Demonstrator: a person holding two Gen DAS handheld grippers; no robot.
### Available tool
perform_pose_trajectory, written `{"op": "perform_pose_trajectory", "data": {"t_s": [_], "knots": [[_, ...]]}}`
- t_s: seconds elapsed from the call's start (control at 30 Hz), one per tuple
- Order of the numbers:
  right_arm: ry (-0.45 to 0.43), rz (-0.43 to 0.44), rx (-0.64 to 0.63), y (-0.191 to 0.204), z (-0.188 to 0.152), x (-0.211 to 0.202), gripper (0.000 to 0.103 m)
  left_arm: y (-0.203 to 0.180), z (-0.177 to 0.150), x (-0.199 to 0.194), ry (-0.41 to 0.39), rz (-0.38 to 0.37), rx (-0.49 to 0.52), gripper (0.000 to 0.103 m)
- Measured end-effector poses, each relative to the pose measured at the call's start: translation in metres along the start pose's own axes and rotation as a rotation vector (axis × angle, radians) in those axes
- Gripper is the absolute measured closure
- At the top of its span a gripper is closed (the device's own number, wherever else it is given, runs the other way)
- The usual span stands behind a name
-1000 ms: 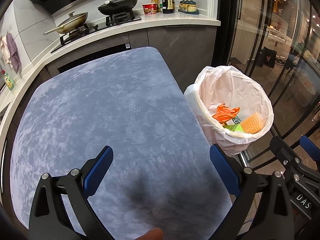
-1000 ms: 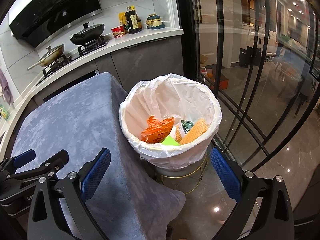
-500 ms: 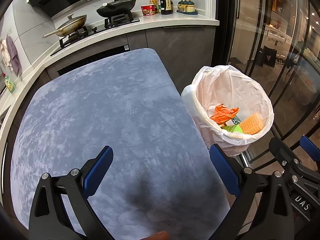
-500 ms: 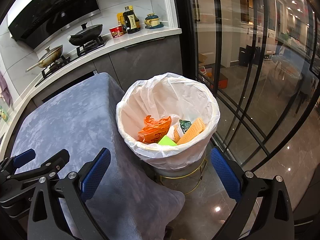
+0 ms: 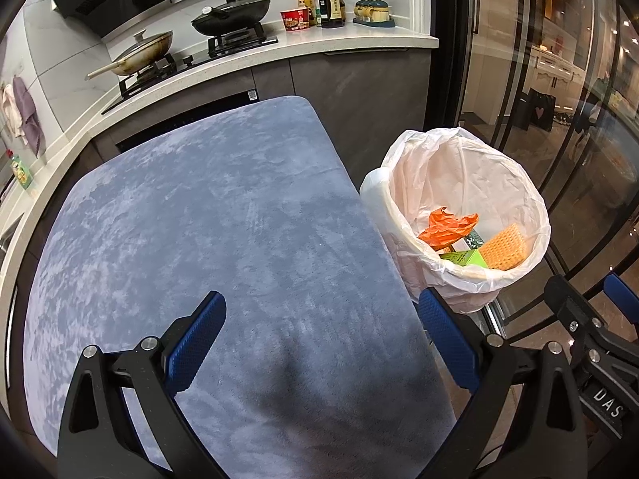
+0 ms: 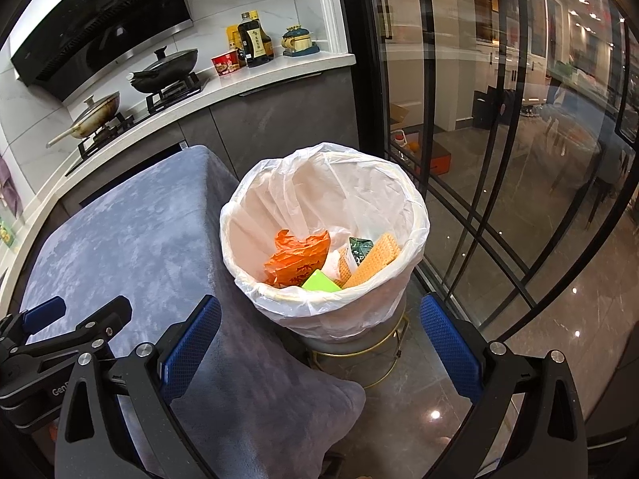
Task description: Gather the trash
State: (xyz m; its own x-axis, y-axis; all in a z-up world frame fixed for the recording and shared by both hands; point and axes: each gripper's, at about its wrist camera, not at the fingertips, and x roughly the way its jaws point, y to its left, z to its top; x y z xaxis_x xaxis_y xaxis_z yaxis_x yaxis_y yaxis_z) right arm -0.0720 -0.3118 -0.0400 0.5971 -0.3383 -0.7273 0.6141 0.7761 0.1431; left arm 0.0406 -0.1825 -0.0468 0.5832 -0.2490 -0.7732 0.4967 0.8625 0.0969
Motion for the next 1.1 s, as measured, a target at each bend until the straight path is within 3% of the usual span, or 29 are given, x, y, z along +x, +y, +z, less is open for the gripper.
{"op": "perform_pose_trajectory", "data": {"t_s": [1.1], "knots": [[0.011,-0.011,0.007,-0.009,-0.001,0.009,0.006,-0.011,0.002,0.006,-0.004,0.002,0.019,0.010]]}}
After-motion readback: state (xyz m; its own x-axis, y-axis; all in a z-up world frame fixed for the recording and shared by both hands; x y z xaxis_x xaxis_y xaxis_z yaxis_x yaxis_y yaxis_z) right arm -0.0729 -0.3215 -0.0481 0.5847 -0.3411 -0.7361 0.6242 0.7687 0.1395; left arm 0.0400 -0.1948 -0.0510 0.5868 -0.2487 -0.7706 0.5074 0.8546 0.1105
